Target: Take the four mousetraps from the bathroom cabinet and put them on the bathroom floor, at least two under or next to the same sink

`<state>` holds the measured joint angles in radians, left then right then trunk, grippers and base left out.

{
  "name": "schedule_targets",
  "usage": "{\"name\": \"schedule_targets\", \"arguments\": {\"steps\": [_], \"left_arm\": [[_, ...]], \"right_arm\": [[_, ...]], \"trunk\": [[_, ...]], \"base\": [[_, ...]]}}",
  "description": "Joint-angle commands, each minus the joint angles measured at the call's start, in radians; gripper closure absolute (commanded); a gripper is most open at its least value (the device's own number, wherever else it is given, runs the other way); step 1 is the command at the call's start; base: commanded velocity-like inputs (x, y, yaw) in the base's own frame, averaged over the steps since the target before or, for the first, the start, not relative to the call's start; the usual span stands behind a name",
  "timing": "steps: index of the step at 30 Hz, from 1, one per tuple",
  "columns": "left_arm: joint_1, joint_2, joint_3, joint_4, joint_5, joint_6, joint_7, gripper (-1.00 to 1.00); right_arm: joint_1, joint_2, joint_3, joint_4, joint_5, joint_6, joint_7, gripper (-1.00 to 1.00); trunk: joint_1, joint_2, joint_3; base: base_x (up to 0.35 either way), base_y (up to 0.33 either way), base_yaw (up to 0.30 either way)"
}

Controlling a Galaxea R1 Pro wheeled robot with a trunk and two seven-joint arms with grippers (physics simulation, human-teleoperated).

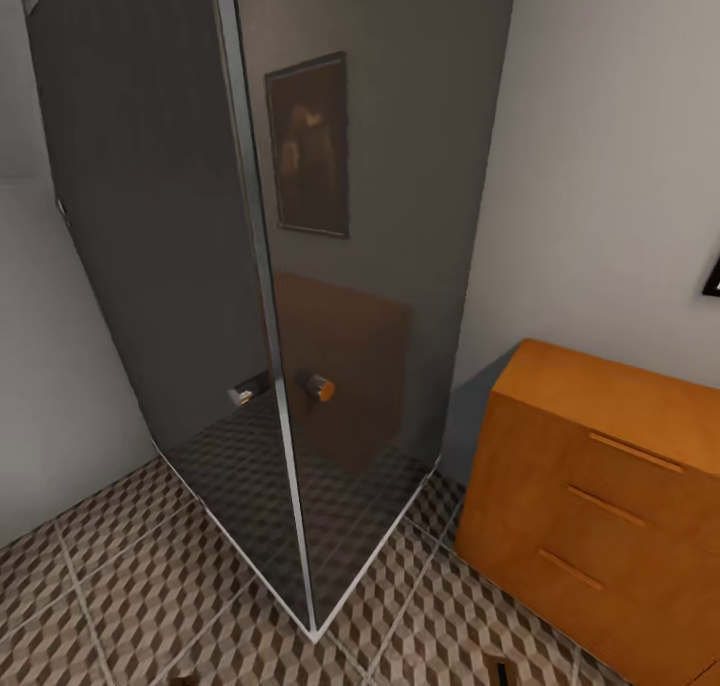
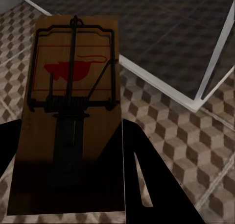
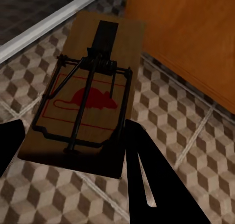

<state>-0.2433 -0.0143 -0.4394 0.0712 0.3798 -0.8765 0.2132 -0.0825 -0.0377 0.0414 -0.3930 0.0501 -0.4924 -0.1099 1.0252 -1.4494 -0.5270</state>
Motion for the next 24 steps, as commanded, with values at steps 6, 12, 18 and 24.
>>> {"name": "schedule_targets", "arguments": {"steps": [6, 12, 18, 24], "left_arm": [[-0.002, -0.001, -0.008, 0.004, 0.001, -0.003, 0.008, 1.00], [-0.002, -0.002, -0.008, 0.004, 0.001, -0.003, 0.008, 1.00], [-0.002, -0.002, -0.008, 0.005, 0.001, -0.002, 0.008, 1.00], [-0.002, -0.004, -0.008, 0.005, 0.001, -0.002, 0.008, 1.00]], "right_arm": [[0.000, -0.001, 0.005, 0.000, 0.004, -0.002, -0.010, 1.00], [0.000, -0.001, 0.005, 0.000, 0.005, -0.002, -0.010, 1.00], [0.000, -0.001, 0.005, 0.000, 0.005, -0.002, -0.010, 1.00], [0.000, -0.001, 0.005, 0.000, 0.005, -0.002, -0.010, 1.00]], "trunk": [[0.000, -0.001, -0.001], [0.000, -0.001, -0.001], [0.000, -0.001, -0.001], [0.000, -0.001, -0.001]], "base": [[-0.079, 0.000, 0.285], [-0.089, 0.000, 0.286], [-0.095, 0.000, 0.286], [-0.100, 0.000, 0.286]]}}
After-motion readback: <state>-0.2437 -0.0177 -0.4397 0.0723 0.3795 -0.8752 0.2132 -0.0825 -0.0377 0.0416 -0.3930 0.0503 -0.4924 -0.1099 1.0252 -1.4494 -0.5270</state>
